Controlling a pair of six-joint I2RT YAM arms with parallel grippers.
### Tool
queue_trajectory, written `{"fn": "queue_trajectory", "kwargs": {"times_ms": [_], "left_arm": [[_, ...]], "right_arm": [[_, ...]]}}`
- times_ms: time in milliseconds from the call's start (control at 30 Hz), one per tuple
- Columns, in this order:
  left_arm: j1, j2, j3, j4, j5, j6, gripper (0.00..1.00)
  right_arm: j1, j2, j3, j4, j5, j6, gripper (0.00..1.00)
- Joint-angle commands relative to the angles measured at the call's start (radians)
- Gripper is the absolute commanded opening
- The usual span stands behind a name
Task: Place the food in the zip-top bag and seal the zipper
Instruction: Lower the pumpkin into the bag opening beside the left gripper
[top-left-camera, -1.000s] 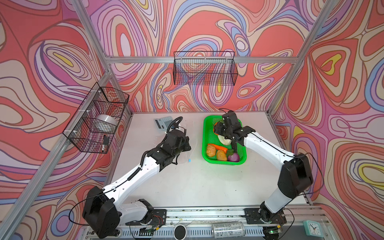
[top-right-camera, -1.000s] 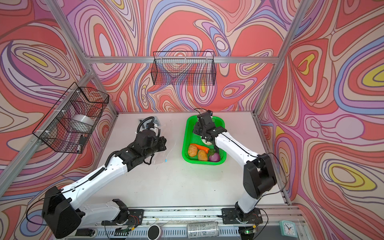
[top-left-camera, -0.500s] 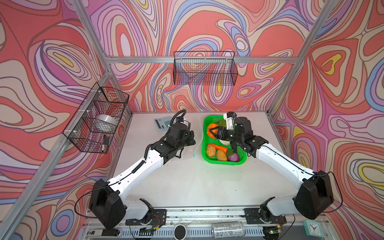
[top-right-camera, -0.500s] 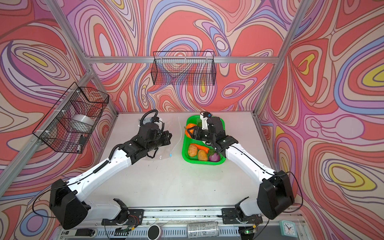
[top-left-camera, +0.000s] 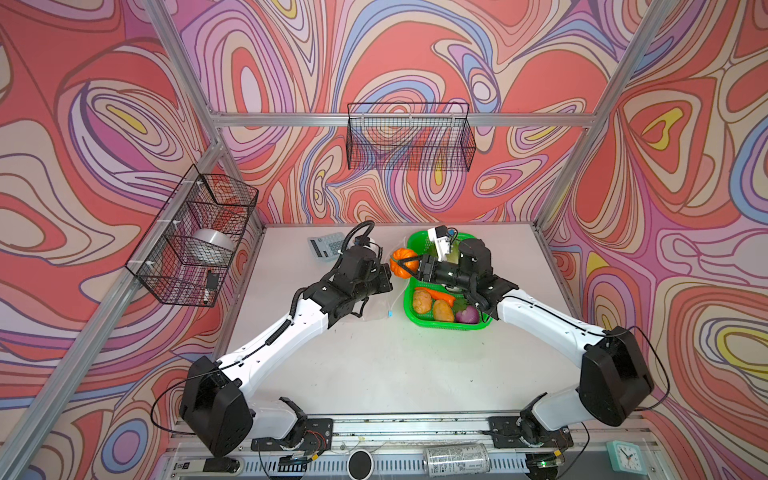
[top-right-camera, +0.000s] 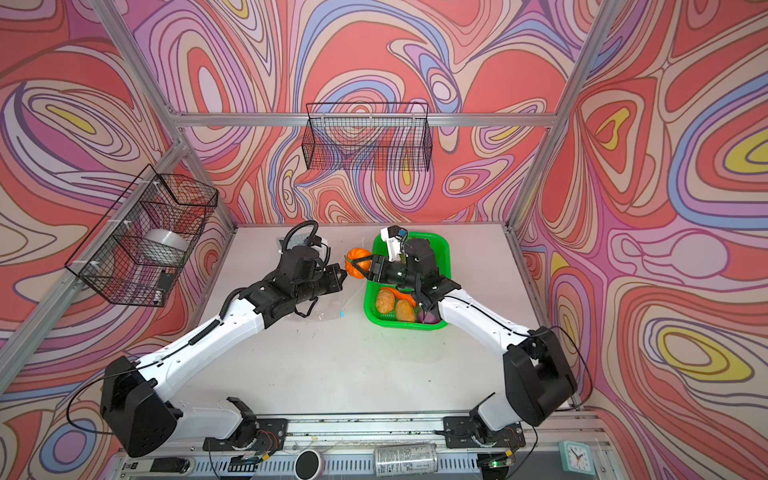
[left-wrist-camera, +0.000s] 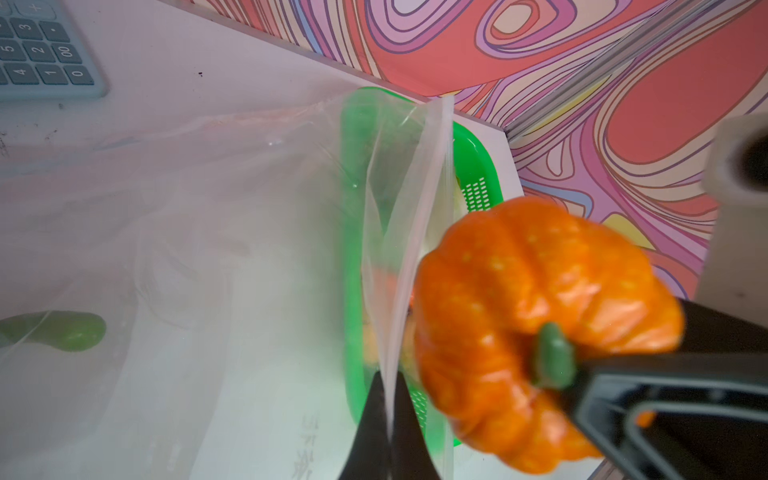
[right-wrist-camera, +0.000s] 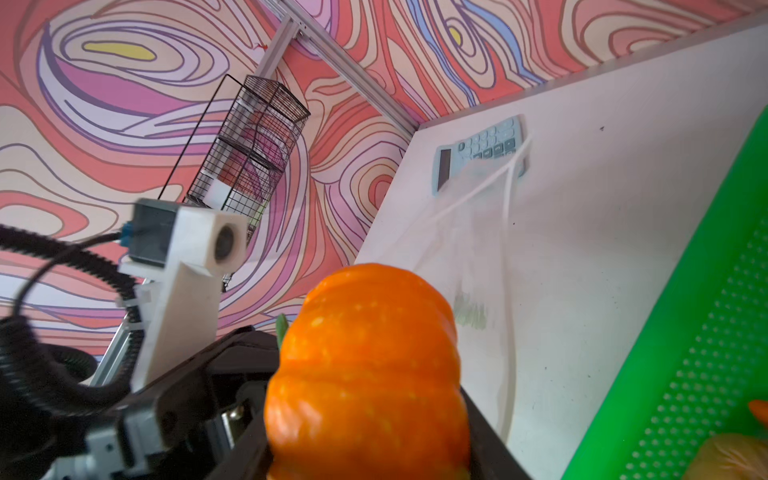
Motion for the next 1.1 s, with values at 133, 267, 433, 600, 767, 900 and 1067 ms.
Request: {"fn": "queue_trajectory", "kwargs": {"times_ms": [133, 267, 433, 600, 767, 900, 1067], "left_arm": [[-0.003, -0.033, -0.047, 0.05, -0.008, -0.03, 0.0], [-0.003, -0.023, -0.041, 0.054, 0.006, -0.029, 0.0], [-0.004, -0.036, -0.043, 0.055, 0.003, -0.024, 0.0], [-0.005, -0.044, -0.044, 0.07, 0.023, -0.004, 0.0], [-0.024, -0.012, -0.023, 0.07, 0.073, 0.019, 0.0], [-0.063, -0.002, 0.001, 0.054, 0.053, 0.061, 0.0], [-0.071, -0.011, -0.002, 0.05, 0.024, 0.065, 0.0]], "right_arm": [[0.006, 0.035, -0.01, 0.014, 0.033, 0.014, 0.46], [0.013, 0.063, -0.016, -0.001, 0.05, 0.045, 0.45], [0.015, 0.061, -0.052, -0.013, 0.112, 0.082, 0.45], [0.022, 0.074, -0.044, -0.033, 0.101, 0.083, 0.45], [0.039, 0.132, 0.025, -0.064, 0.063, 0.087, 0.46], [0.045, 0.179, 0.077, -0.107, 0.058, 0.081, 0.46], [0.047, 0.208, 0.101, -0.115, 0.058, 0.089, 0.49]]}}
